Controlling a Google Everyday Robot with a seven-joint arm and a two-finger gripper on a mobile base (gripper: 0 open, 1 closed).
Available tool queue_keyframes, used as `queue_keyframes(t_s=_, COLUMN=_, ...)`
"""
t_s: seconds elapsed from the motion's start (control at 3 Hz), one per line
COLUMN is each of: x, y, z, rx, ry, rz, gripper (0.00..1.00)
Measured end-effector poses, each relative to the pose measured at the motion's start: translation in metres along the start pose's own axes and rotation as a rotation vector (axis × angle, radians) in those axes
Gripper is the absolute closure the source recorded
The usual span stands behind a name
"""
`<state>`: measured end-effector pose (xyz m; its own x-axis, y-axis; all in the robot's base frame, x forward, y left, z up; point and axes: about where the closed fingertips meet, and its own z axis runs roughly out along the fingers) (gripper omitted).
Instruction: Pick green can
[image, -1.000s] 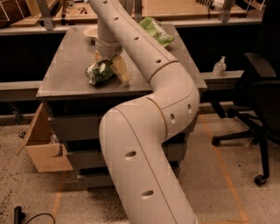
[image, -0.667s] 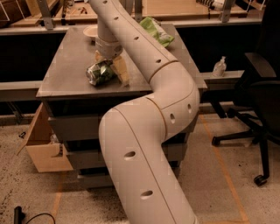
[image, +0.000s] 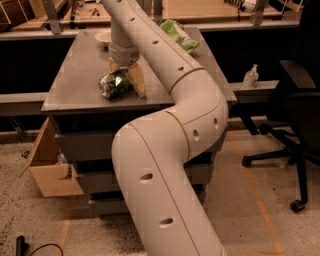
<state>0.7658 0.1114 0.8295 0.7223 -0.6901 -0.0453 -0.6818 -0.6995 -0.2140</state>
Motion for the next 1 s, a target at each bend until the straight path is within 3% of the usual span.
queue_keyframes(t_s=1.0, x=0.0002, y=0.0013, z=-0.0044, rx=0.000, ry=0.002, rz=0.003, gripper=0.61)
